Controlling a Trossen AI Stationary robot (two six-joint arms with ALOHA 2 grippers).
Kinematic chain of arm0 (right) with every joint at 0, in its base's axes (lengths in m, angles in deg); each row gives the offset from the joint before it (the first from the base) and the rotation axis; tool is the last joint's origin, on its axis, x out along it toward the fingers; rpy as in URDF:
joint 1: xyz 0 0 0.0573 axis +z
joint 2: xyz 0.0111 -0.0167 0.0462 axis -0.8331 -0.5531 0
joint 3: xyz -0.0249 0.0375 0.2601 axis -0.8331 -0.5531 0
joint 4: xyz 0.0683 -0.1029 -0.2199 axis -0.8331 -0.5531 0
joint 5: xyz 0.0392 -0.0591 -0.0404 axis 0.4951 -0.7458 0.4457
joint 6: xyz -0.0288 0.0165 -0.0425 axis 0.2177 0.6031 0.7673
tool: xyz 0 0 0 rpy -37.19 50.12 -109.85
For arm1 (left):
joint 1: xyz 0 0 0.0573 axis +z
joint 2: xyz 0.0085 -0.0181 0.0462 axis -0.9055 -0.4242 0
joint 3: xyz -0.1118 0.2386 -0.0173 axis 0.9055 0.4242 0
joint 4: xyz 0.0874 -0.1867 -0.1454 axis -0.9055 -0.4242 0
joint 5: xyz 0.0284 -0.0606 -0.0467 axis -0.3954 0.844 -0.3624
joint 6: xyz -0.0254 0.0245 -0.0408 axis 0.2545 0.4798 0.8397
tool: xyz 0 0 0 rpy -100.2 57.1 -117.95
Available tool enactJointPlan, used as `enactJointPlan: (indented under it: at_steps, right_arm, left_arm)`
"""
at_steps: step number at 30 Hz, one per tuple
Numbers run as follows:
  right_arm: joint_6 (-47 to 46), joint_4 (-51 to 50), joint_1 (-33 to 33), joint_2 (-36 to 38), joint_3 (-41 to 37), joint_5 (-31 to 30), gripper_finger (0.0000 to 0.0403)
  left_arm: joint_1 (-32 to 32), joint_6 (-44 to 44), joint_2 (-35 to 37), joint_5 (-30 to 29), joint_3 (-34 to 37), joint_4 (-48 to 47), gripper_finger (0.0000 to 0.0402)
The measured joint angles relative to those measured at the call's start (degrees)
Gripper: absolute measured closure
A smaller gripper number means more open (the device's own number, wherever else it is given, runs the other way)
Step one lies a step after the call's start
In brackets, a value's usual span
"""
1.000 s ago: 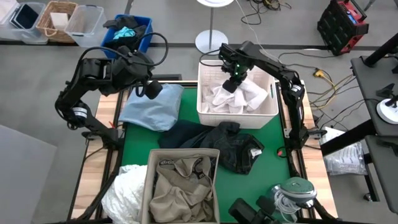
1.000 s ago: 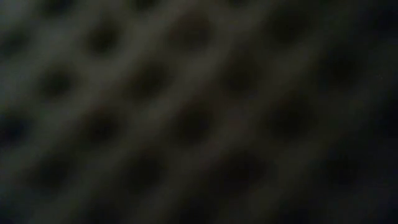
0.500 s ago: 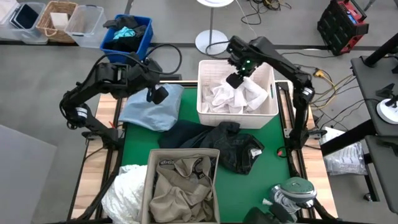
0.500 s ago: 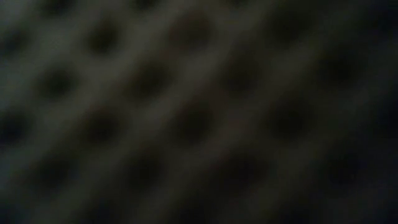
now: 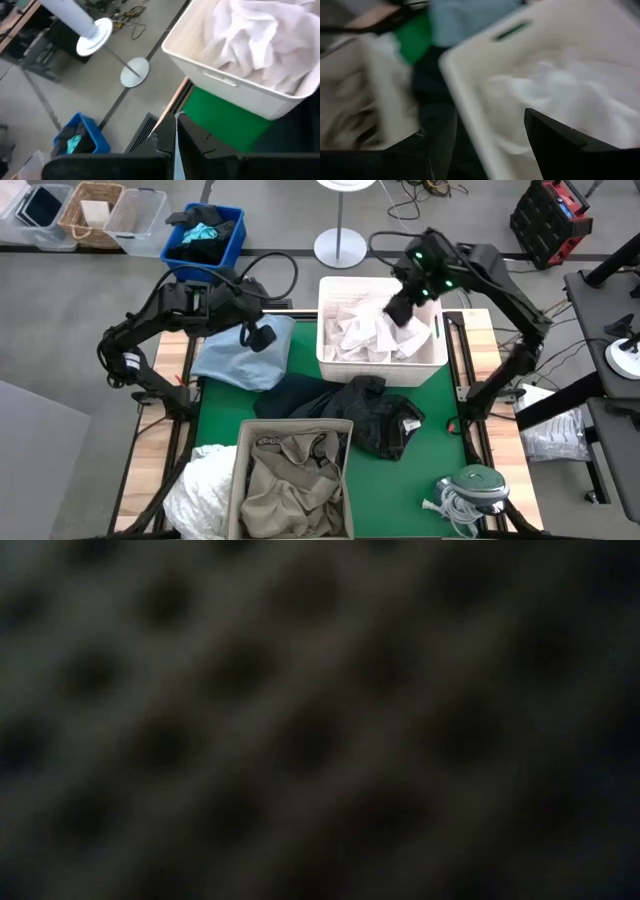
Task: Sort clothes
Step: Put the blue pants into the gray laundry organizer
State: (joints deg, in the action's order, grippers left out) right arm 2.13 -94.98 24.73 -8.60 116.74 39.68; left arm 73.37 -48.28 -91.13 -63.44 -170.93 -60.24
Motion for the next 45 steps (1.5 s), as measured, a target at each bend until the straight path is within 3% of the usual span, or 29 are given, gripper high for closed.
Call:
enactJointPlan:
  at_steps: [5, 10, 16, 20, 31, 39, 45]
  right_arm:
    - [-0.86, 0.39, 10.46, 3.85, 0.0, 6.05, 0.0182]
    - [-0.75, 0.39, 24.89, 5.11, 0.0, 6.47, 0.0183]
    - [-16.38, -1.2, 37.31, 3.46, -1.4, 3.47, 0.0184]
    - [-30.39, -6.32, 42.55, 3.41, -6.84, 3.33, 0.0182]
    - [-52.16, -2.93, 44.21, 9.95, -31.6, -1.13, 0.0181]
    - [-70.32, 4.78, 44.63, 14.43, -44.93, -4.84, 0.0183]
    - [-75.2, 13.53, 45.31, 14.92, -52.42, -5.83, 0.0183]
  left_arm:
    - [0.0, -1.85, 0.0, 1.25, -0.8, 1.28, 0.0402]
    - [0.0, -3.76, 0.0, 1.25, -1.91, 1.67, 0.0402]
    - [0.0, -4.98, 0.04, 1.29, -2.18, 3.93, 0.0402]
    - [-0.13, -4.85, 0.09, 1.31, -2.44, 3.99, 0.0402]
    - [-0.15, -5.19, 0.09, 1.38, -2.86, 3.73, 0.0402]
    - [-0.15, -5.66, 0.11, 1.38, -2.86, 2.42, 0.0402]
    - [-0.15, -6.28, 0.11, 1.36, -2.86, 1.98, 0.0402]
